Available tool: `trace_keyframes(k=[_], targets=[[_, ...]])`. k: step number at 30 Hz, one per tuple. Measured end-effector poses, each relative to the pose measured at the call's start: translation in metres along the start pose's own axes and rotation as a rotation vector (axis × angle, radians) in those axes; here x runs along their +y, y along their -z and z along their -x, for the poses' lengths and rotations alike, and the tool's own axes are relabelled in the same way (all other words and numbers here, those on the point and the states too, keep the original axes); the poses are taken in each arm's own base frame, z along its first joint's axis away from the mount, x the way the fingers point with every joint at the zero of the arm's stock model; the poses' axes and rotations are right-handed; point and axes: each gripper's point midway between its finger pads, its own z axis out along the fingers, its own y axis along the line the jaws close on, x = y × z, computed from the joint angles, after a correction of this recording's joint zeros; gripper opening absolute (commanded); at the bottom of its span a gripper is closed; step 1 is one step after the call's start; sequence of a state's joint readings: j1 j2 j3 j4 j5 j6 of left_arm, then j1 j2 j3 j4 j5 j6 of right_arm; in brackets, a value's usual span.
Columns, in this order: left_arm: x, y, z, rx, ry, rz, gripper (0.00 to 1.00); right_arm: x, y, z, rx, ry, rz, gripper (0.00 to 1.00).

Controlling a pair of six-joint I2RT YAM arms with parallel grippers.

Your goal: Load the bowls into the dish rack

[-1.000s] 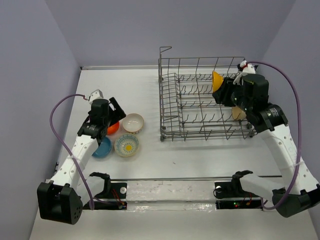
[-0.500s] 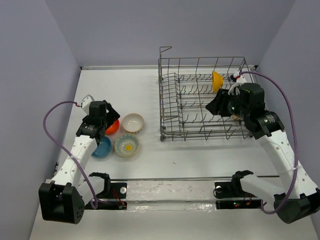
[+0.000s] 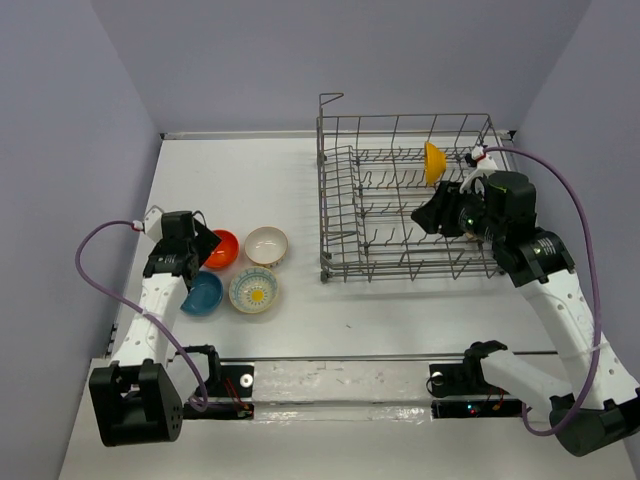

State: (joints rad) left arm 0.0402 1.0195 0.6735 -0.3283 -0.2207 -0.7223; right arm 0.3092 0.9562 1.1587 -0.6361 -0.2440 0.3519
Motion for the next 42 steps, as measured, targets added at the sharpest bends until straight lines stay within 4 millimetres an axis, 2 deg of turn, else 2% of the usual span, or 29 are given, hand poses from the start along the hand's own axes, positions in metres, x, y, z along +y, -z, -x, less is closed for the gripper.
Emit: trace_keyframes(k=[6,12,15,21,29,42], targets=[[-0.004,0.002,-0.003,0.028,-0.052,-0.034,0.87,-0.002,-0.002,-0.005,0.012,-0.003,-0.004,0.54],[-0.016,0.008,-0.003,0.033,-0.104,-0.076,0.86,-0.002,-0.002,-0.005,0.011,-0.003,-0.004,0.54],[-0.030,0.014,-0.016,0.059,-0.157,-0.116,0.85,-0.002,-0.002,-0.005,0.011,-0.003,-0.004,0.54],[-0.067,0.022,-0.056,0.137,-0.284,-0.196,0.86,-0.002,-0.004,-0.004,0.010,-0.002,-0.003,0.54],[-0.074,0.010,-0.085,0.199,-0.327,-0.181,0.84,-0.003,-0.005,-0.004,0.013,-0.003,-0.004,0.54],[-0.087,-0.011,-0.101,0.231,-0.342,-0.181,0.79,-0.004,-0.006,-0.005,0.018,-0.004,-0.006,0.54]])
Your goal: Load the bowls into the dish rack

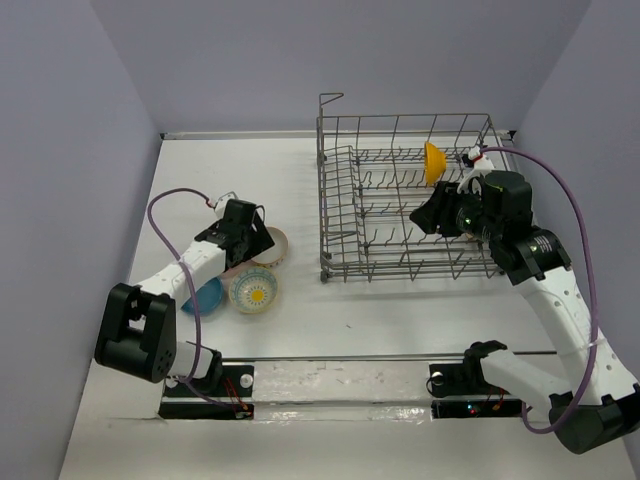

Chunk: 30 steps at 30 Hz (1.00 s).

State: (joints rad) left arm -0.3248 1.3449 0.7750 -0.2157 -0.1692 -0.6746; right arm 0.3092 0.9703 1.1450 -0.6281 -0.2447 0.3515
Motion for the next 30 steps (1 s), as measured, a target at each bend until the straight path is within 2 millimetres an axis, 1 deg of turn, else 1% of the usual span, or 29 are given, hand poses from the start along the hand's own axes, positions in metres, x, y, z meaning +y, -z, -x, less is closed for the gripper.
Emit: trace_keyframes(k=[5,9,10,11,12,13,15,18,25,28,30], targets=[[-0.001,-0.010,-0.007,0.029,0.001,0.003,0.74,0.000,0.000,0.000,0.000,0.000,0.000,0.54],[-0.003,-0.012,-0.007,0.026,0.008,-0.002,0.65,0.000,0.000,0.000,0.000,0.000,0.000,0.54],[-0.004,-0.012,-0.006,0.024,0.010,-0.005,0.59,0.000,0.000,0.000,0.000,0.000,0.000,0.54],[-0.004,-0.013,-0.006,0.022,0.010,-0.007,0.56,0.000,0.000,0.000,0.000,0.000,0.000,0.54],[-0.005,-0.013,-0.006,0.021,0.011,-0.008,0.49,0.000,0.000,0.000,0.000,0.000,0.000,0.54],[-0.005,-0.013,-0.005,0.020,0.012,-0.009,0.45,0.000,0.000,0.000,0.000,0.000,0.000,0.54],[-0.005,-0.014,-0.005,0.020,0.011,-0.010,0.42,0.000,0.000,0.000,0.001,0.000,-0.001,0.54],[-0.006,-0.017,-0.007,0.025,0.010,-0.009,0.32,-0.001,-0.002,-0.001,0.006,-0.001,-0.002,0.54],[-0.005,-0.022,-0.011,0.039,0.003,-0.006,0.24,-0.002,-0.003,-0.003,0.012,-0.003,-0.005,0.54],[-0.005,-0.022,-0.011,0.040,0.001,-0.007,0.22,-0.002,-0.004,-0.003,0.014,-0.003,-0.006,0.54],[-0.006,-0.023,-0.011,0.039,0.001,-0.009,0.18,-0.003,-0.004,-0.003,0.015,-0.004,-0.007,0.54]])
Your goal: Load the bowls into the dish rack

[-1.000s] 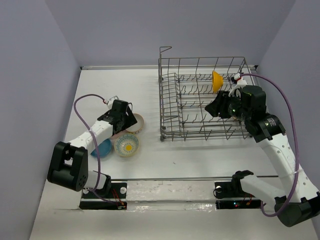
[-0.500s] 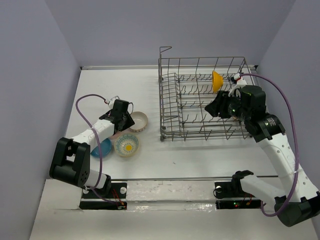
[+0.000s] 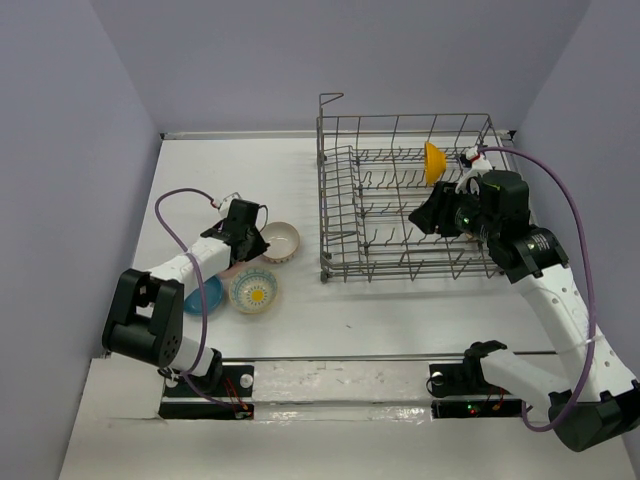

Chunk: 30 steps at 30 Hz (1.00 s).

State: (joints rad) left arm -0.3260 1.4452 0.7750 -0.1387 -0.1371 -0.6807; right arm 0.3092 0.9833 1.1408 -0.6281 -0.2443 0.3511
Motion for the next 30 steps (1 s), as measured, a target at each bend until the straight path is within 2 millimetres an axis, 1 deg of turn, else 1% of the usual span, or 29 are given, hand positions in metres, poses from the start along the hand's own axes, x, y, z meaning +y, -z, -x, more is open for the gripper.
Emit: trace_keyframes(k=[1,4,10,13,14,15,17,18,20,21,22,23,24,26,28,29,30], targets=[[0.000,0.000,0.000,-0.002,0.000,-0.001,0.12,0.000,0.000,0.000,0.000,0.000,0.000,0.54],[0.000,-0.001,-0.001,0.003,-0.007,-0.002,0.00,0.000,0.000,0.000,0.000,0.000,-0.001,0.54],[0.000,0.002,0.001,0.012,-0.031,0.004,0.00,-0.002,-0.001,0.000,0.001,-0.001,-0.009,0.54],[-0.006,0.013,0.013,-0.010,-0.047,-0.004,0.00,-0.003,-0.003,-0.001,0.008,-0.003,-0.014,0.53],[-0.009,0.020,0.021,-0.024,-0.052,-0.008,0.00,-0.003,-0.004,-0.001,0.009,-0.003,-0.015,0.53],[-0.013,0.029,0.030,-0.045,-0.060,-0.015,0.00,-0.003,-0.005,-0.001,0.012,-0.004,-0.016,0.53],[-0.029,0.058,0.061,-0.121,-0.067,-0.057,0.00,-0.003,-0.006,0.001,0.017,-0.006,-0.019,0.53],[-0.035,0.067,0.072,-0.151,-0.069,-0.071,0.00,-0.002,-0.005,0.003,0.016,-0.006,-0.018,0.53],[-0.051,0.096,0.101,-0.228,-0.064,-0.118,0.00,0.001,-0.005,0.011,0.004,-0.006,-0.013,0.53],[-0.061,0.116,0.118,-0.278,-0.061,-0.152,0.00,0.004,-0.004,0.016,-0.006,-0.004,-0.008,0.53],[-0.067,0.130,0.130,-0.310,-0.063,-0.174,0.00,0.006,-0.003,0.020,-0.014,-0.003,-0.004,0.53],[-0.077,0.150,0.147,-0.357,-0.061,-0.209,0.00,0.009,-0.001,0.027,-0.029,-0.001,0.002,0.53],[-0.085,0.165,0.160,-0.393,-0.062,-0.237,0.00,0.010,0.000,0.029,-0.033,0.000,0.004,0.53],[-0.099,0.195,0.181,-0.446,-0.067,-0.283,0.00,0.015,0.002,0.039,-0.054,0.003,0.012,0.53],[-0.114,0.220,0.199,-0.486,-0.079,-0.323,0.00,0.019,0.003,0.049,-0.072,0.005,0.018,0.53],[-0.121,0.229,0.205,-0.502,-0.087,-0.340,0.00,0.021,0.004,0.054,-0.080,0.004,0.021,0.53],[-0.133,0.239,0.211,-0.518,-0.097,-0.364,0.00,0.022,0.004,0.057,-0.085,0.001,0.023,0.53]])
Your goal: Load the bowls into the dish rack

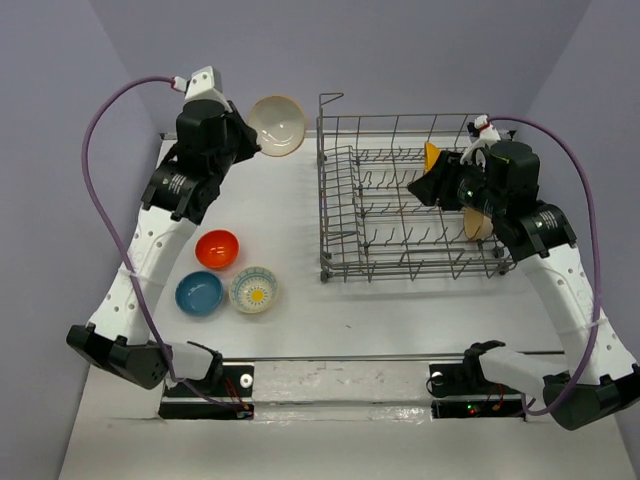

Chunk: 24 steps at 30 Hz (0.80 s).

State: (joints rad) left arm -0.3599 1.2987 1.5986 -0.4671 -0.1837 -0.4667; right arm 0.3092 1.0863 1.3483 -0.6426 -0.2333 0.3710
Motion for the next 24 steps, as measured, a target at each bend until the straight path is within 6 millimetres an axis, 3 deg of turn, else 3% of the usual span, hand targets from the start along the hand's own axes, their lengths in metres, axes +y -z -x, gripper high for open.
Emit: trace_keyframes(k=[3,5,11,16,20,24], targets=[[-0.036,-0.002,0.003,0.009,-0.030,-0.071,0.00,0.003,-0.002,0.008,-0.011,-0.008,0.005,0.53],[-0.061,-0.007,-0.011,0.051,-0.062,-0.113,0.00,0.006,-0.004,0.015,-0.021,-0.013,0.007,0.53],[-0.112,-0.039,-0.082,0.219,-0.178,-0.144,0.00,0.010,0.001,0.036,-0.073,-0.012,-0.005,0.53],[-0.144,-0.054,-0.115,0.281,-0.245,-0.148,0.00,0.004,0.004,0.046,-0.114,-0.009,-0.051,0.52],[-0.179,-0.052,-0.124,0.276,-0.267,-0.202,0.00,-0.005,0.002,0.047,-0.125,-0.012,-0.099,0.52],[-0.202,-0.039,-0.135,0.284,-0.285,-0.252,0.00,-0.015,0.002,0.049,-0.140,-0.006,-0.149,0.52]])
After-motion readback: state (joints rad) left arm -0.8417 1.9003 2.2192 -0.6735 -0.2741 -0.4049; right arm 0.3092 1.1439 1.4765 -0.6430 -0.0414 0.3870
